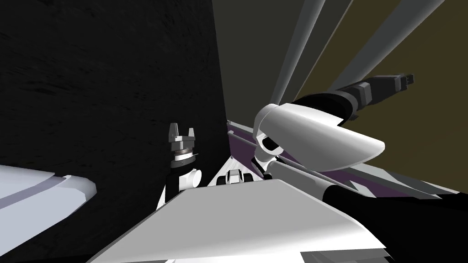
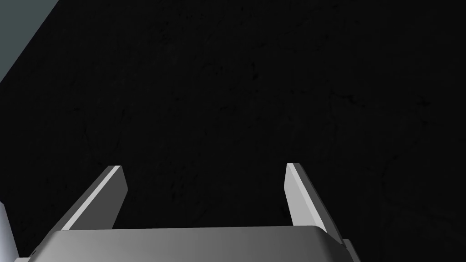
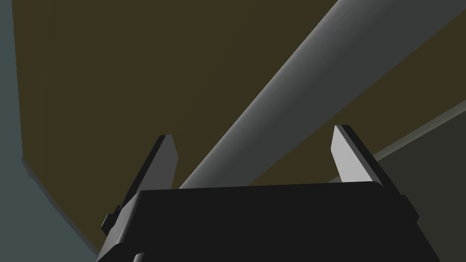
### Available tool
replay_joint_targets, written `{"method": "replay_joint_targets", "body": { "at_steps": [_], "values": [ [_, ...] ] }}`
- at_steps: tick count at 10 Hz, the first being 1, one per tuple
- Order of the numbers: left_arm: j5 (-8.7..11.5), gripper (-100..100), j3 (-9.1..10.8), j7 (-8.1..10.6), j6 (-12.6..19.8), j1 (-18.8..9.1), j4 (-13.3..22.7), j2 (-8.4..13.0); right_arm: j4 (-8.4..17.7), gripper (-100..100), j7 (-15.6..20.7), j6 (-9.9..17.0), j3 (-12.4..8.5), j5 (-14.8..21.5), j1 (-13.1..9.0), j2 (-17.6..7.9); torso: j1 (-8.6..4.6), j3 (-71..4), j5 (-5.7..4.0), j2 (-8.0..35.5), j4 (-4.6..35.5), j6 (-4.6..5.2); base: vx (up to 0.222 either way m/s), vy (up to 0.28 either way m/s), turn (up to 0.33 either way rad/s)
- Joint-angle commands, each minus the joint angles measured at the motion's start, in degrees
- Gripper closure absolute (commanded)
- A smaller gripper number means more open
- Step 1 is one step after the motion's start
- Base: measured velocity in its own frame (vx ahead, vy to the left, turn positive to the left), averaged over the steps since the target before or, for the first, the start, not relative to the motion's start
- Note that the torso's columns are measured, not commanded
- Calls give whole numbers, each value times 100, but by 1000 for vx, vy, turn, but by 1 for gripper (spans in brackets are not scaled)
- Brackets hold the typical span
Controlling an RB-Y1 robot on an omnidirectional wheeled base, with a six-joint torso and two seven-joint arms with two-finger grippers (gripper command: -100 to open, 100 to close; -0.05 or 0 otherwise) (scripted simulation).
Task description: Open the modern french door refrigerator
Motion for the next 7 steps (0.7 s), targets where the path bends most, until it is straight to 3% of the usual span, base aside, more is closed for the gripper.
{"method": "replay_joint_targets", "body": {
  "at_steps": [1,2,3,4,6,7],
  "values": [
    [0,0,0,0,0,0,0,0,-35,-100,-23,-98,-11,-36,0,83,5,21,5,32,15,4,10,-1,1],
    [0,0,0,0,0,0,0,0,71,-100,32,-111,-95,-60,-181,128,12,34,8,51,23,6,32,-80,-18],
    [0,0,1,0,0,0,0,1,22,-100,1,-116,-51,-44,-104,115,-7,33,4,49,23,7,20,-52,3],
    [0,0,1,0,0,-1,1,0,31,100,10,-115,-57,-44,-116,117,11,32,6,48,22,6,4,-9,-3],
    [0,0,0,0,0,-2,1,0,22,100,-69,-159,-71,-432,-147,130,25,29,17,59,17,3,-140,-21,17],
    [0,0,0,0,1,-3,1,0,22,100,-69,-159,-71,-461,-147,130,15,49,13,86,26,7,-183,-17,40]
  ]
}}
